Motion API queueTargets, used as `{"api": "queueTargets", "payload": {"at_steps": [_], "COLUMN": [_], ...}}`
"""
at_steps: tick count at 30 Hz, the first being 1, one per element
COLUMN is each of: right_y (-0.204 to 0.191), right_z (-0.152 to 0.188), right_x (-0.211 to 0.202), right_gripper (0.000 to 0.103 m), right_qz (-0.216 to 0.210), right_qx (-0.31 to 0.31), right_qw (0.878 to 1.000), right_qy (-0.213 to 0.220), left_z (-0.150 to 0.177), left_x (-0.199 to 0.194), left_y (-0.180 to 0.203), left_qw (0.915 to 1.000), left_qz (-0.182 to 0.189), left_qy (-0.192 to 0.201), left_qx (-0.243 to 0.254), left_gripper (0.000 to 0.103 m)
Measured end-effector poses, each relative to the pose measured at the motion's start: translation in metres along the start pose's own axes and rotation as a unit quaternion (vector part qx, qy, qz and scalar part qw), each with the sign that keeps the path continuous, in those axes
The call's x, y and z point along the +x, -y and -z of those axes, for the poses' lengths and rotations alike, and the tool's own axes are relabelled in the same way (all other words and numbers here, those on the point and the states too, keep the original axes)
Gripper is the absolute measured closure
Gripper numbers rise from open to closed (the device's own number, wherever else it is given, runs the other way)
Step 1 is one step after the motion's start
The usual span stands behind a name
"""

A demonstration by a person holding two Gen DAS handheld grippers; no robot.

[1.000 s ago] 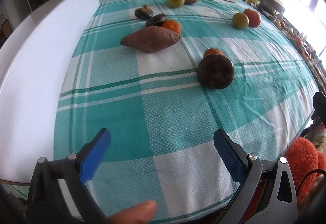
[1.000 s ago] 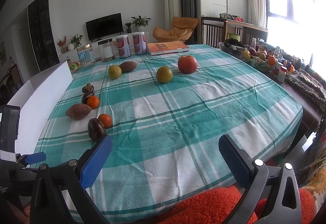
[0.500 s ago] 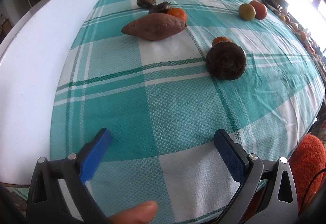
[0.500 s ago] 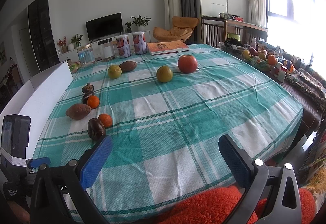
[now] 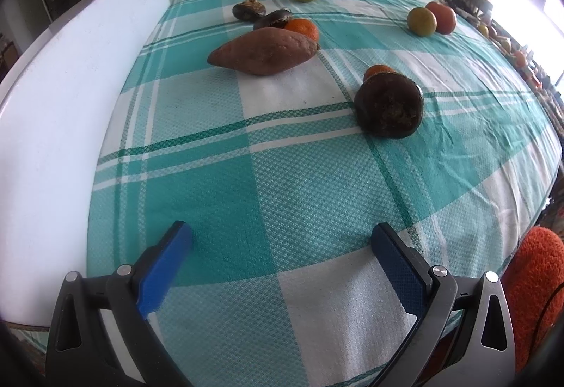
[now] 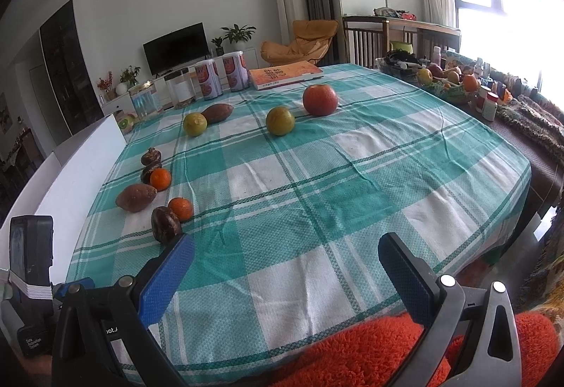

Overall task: Organize fruits
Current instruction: 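Grasp the sweet potato with the left tool while the right tool grasps a mangosteen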

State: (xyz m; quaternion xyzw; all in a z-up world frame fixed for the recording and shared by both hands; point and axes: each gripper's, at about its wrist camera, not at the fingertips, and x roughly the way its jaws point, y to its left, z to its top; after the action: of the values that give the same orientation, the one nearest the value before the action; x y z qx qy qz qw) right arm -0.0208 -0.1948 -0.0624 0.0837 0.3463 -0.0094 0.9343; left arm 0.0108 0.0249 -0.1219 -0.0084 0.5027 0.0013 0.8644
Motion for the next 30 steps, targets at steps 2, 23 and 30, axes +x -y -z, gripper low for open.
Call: {"api": "queueTargets", "payload": {"at_steps": [2, 23, 30], "right_y": [0.0, -0.001, 0.003], "right_z": [0.0, 0.0, 0.0], "right_x": [0.001, 0.003, 0.003], "right_gripper": [0.0, 0.0, 0.0], "right_qz": [0.001, -0.001, -0.008], "right_qx": [0.0, -0.003, 0.005], "right_qw": [1.0, 1.0, 1.0], "right_qy": [-0.001, -0.006, -0.005], "left_z": [-0.001, -0.141, -0.107], "left_x": [0.0, 0.061, 0.044], "left_y": [-0.001, -0.032, -0.018], "left_qw": [1.0, 0.9968, 0.9838], "left_qz": [0.006, 0.078, 0.148], "left_qy": [0.004, -0.002, -0.053], "left_qx": [0.005, 0.019, 0.085], "left_gripper": [0.0, 0.003, 0.004]}}
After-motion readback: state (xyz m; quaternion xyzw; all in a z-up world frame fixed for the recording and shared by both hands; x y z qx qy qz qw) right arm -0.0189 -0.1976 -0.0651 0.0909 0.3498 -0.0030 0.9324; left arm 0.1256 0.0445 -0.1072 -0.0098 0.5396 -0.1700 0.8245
